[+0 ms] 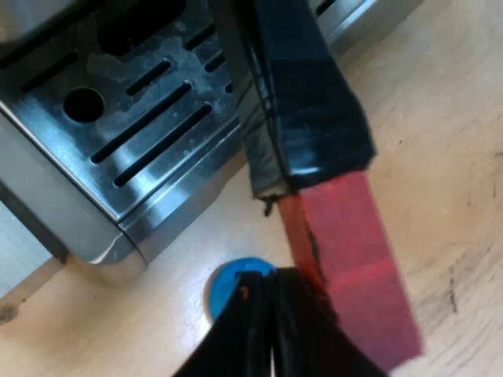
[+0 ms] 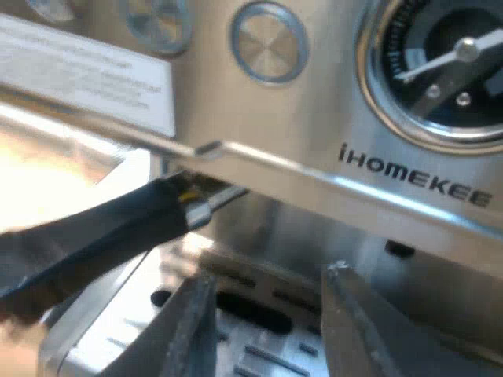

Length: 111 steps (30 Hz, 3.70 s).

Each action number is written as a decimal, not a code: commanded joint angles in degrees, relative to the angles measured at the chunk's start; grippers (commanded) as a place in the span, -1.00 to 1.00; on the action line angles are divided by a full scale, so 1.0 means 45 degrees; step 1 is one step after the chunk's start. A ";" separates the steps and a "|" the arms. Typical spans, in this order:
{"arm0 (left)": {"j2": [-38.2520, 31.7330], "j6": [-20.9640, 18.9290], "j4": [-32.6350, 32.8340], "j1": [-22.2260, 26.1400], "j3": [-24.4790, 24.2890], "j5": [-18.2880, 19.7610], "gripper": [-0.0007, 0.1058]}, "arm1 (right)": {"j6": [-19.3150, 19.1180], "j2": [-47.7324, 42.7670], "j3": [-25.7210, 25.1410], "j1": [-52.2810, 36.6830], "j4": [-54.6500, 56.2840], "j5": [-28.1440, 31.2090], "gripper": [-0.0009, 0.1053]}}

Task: Put the handle in the coffee machine

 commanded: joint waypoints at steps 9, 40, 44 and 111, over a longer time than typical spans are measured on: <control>-0.0626 -0.0305 0.0437 -0.0241 -0.0027 0.1442 -0.98 | -0.0076 -0.3362 -0.0166 -0.0060 0.3109 -0.3472 -0.30; -0.0135 -0.0494 -0.0507 -0.3174 -0.0027 0.1361 -0.98 | 0.1947 -0.7353 -0.0166 -0.0060 0.5757 -0.5891 0.19; 0.0314 -0.0494 -0.0590 -0.3174 -0.0027 0.2317 -0.98 | 0.1947 -0.7353 -0.0166 -0.0060 0.5757 -0.5891 0.31; -0.5614 0.0177 0.1126 -0.0914 -0.0027 -0.1087 -0.30 | 0.2892 -0.7353 -0.0288 -0.0089 0.8714 -0.6460 0.31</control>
